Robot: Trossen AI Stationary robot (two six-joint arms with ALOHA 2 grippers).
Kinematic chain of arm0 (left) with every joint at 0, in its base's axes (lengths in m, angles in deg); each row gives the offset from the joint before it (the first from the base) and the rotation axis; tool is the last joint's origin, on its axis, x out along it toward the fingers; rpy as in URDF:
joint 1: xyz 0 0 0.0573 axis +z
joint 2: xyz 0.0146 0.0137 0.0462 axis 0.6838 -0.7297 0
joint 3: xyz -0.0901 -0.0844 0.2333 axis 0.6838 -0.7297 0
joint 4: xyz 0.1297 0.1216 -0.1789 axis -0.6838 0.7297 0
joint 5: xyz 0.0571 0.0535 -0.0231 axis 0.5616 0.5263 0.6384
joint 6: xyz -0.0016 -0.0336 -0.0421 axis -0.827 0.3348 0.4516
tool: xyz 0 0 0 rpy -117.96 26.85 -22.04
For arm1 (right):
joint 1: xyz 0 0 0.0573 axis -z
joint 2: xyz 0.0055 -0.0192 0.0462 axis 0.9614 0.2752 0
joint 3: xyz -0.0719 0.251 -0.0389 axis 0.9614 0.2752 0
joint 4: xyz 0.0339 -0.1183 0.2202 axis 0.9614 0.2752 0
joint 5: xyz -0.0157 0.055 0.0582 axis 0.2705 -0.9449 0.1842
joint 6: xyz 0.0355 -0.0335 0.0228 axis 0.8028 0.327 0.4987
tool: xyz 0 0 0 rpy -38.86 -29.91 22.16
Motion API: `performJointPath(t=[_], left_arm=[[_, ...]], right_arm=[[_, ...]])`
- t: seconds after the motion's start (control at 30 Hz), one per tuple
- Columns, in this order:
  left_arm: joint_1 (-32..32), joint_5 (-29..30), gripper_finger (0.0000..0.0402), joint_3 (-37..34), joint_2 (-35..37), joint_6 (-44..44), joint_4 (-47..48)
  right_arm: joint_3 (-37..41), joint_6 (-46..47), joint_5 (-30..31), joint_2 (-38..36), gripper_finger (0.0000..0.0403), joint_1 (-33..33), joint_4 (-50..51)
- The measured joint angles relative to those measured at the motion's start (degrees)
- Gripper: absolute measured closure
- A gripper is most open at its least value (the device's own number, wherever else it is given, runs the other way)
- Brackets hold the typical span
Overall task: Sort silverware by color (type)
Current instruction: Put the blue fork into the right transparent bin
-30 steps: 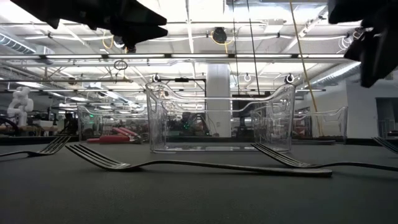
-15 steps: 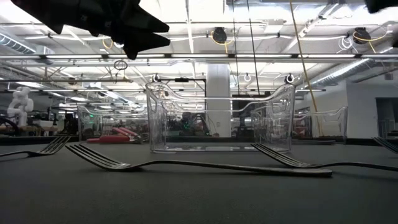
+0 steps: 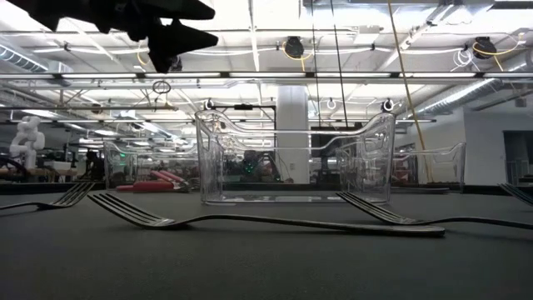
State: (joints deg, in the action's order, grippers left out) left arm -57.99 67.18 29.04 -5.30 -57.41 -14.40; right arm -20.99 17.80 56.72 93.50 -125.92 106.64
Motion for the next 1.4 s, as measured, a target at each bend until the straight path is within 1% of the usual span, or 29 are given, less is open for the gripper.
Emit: performJointPath(t=[0.07, 0.23, 0.4, 0.5, 0.57, 0.63, 0.87, 1.07, 1.17, 1.4], left_arm=[[-1.78, 2.93, 0.0199, 0.00, 0.00, 1.49, 0.00], [-6.08, 8.09, 0.0199, 0.00, 0.00, 5.76, -0.24], [-9.80, 9.35, 0.0199, 0.00, 0.02, 6.01, -5.79], [-12.20, 13.13, 0.0199, 0.00, -0.77, 5.93, -8.46], [-13.42, 15.49, 0.0199, 0.00, -1.51, 5.93, -8.37], [-13.83, 16.54, 0.0199, 0.00, -2.74, 5.98, -9.16], [-13.38, 16.93, 0.0199, 1.25, -6.21, 7.25, -9.67], [-13.27, 16.92, 0.0199, 2.25, -6.82, 5.31, -9.63], [-13.29, 16.90, 0.0199, 2.25, -6.82, 5.34, -9.55], [-13.27, 16.91, 0.0199, 2.25, -6.82, 5.51, -9.53]], right_arm=[[0.00, 1.20, 0.33, 0.00, 0.0259, -1.22, 0.01], [0.00, 4.18, 4.36, -0.01, 0.0259, -4.13, -0.04], [0.00, 6.83, 9.00, -0.01, 0.0259, -6.18, 0.00], [0.00, 7.71, 10.70, -0.01, 0.0259, -6.88, 0.05], [0.00, 7.72, 11.65, 0.00, 0.0259, -7.40, -0.01], [0.00, 7.77, 12.46, -0.01, 0.0259, -7.80, 0.04], [0.04, 9.83, 18.11, 0.98, 0.0259, -8.22, 0.09], [0.04, 11.15, 18.06, 3.84, 0.0259, -7.76, 1.47], [0.07, 11.11, 19.29, 5.16, 0.0259, -7.31, 1.69], [0.07, 10.92, 19.35, 9.70, 0.0259, -5.15, 1.83]])
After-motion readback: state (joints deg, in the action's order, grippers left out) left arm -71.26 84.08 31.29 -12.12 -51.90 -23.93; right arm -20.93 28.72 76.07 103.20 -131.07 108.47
